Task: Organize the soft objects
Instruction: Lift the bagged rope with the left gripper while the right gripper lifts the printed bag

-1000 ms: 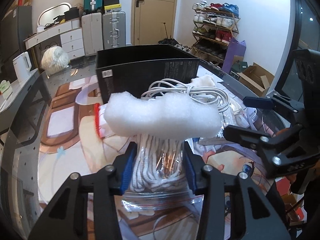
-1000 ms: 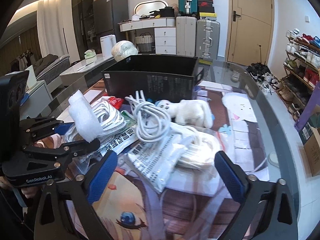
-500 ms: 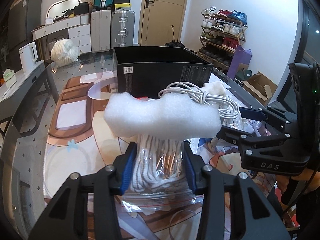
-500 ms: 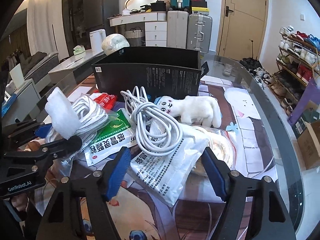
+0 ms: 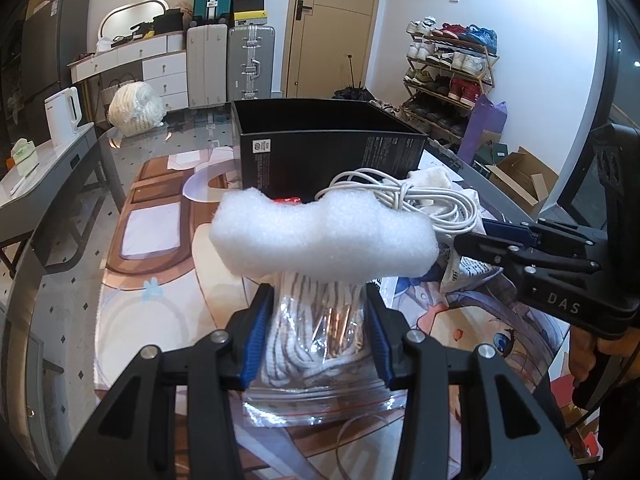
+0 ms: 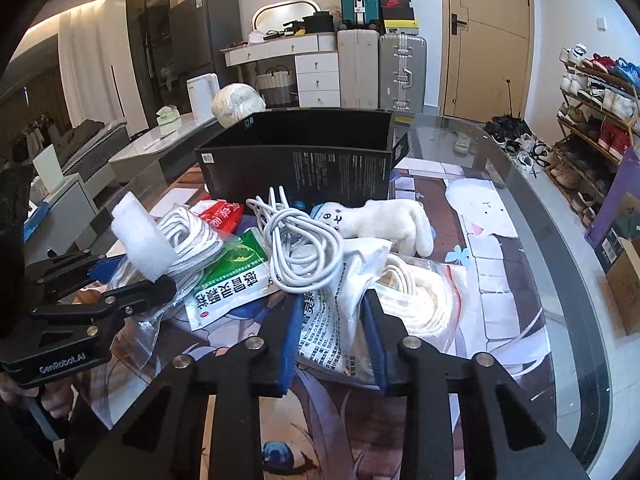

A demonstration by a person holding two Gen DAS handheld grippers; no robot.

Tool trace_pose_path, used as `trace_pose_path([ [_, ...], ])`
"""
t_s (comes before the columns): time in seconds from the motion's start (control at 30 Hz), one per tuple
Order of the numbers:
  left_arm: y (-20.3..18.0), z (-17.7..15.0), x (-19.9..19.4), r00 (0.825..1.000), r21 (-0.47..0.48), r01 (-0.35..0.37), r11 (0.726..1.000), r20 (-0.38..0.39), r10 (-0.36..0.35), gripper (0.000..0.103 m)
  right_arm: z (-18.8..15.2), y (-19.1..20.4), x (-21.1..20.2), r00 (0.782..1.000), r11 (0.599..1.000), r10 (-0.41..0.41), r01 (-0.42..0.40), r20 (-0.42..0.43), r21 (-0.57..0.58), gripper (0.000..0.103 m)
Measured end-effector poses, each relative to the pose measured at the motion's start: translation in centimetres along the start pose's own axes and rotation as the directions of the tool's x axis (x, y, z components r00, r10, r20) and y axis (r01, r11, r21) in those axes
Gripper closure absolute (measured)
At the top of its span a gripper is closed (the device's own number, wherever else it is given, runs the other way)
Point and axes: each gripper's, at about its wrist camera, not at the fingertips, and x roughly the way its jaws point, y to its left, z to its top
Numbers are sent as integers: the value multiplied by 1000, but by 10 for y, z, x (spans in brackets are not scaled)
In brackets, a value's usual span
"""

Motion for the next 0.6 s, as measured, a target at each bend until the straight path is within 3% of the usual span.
trace_pose_path([
  [0.07, -1, 0, -4, 1000, 0, -5, 1000, 8, 5, 60, -1, -1, -5, 1000, 1000, -5, 5, 12, -2, 86],
  [0.2, 0, -1, -6, 1000, 1, -10, 1000, 12, 10, 60, -3, -1, -6, 1000, 1000, -1, 1, -17, -13, 86],
  [0.27, 1, -2, -6, 1000, -3, -11, 1000, 10, 11, 60, -5, -2, -6, 999, 1000, 18, -18, -29, -2, 82],
  [0.3, 1, -2, -6, 1000, -4, -12, 1000, 11, 12, 60, -5, -2, -5, 999, 1000, 14, -14, -31, 10, 72],
  [0.33, 1, -2, -7, 1000, -4, -12, 1000, 12, 12, 60, -5, -2, -4, 999, 1000, 15, -14, -34, 22, 55],
  [0.4, 1, -3, -8, 1000, -4, -15, 1000, 15, 15, 60, -4, -1, -2, 998, 998, 39, -37, -42, 46, 43],
  [0.6, 4, -2, -8, 1000, -15, -16, 1000, 20, 16, 60, 1, 19, 14, 998, 1000, -14, 15, -69, 23, 43],
])
